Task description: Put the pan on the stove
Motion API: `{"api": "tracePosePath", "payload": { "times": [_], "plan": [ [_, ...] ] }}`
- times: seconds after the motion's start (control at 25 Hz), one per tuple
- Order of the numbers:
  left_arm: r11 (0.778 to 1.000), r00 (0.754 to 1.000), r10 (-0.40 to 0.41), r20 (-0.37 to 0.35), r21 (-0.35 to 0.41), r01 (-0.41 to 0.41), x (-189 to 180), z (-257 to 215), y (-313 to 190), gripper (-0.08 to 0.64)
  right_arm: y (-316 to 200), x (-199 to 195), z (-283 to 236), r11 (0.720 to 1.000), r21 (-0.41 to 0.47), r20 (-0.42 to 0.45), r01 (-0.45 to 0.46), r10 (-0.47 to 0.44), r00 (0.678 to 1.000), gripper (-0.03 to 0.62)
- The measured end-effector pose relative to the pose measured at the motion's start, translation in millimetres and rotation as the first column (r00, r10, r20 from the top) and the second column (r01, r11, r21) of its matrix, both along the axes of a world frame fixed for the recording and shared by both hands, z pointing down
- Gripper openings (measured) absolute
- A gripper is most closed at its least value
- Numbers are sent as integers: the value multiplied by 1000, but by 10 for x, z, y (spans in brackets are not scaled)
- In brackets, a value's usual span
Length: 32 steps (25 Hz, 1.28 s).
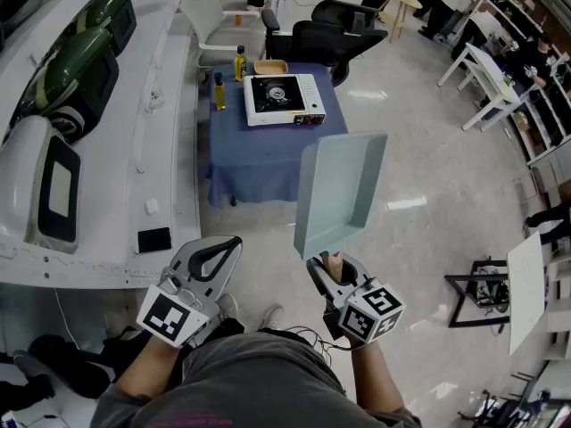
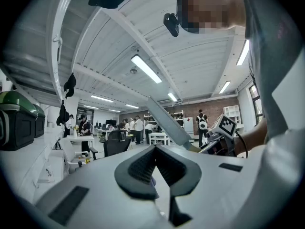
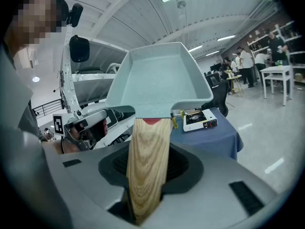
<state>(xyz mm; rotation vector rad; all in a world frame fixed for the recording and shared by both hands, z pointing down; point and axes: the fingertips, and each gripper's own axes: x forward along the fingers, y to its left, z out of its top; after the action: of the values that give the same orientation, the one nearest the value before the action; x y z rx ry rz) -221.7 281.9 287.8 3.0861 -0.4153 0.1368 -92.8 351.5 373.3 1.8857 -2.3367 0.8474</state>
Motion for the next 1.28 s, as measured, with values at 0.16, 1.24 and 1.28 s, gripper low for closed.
{"api": "tracePosePath", "payload": {
  "times": [0.16, 1.24, 1.28],
  "plan": [
    [1000, 1000, -3, 0, 1, 3, 24, -9, 21, 2, 24, 14, 14, 1000, -6, -4, 9, -9, 1000, 130],
    [999, 999, -46, 8, 29, 46, 642, 34, 509, 2, 494, 651, 117, 1000, 4, 13, 29, -29, 999, 130],
    [999, 999, -44, 15, 26, 44, 680, 40, 533, 2, 521, 691, 121, 1000, 5, 14, 28, -28, 1000, 130]
  ]
}}
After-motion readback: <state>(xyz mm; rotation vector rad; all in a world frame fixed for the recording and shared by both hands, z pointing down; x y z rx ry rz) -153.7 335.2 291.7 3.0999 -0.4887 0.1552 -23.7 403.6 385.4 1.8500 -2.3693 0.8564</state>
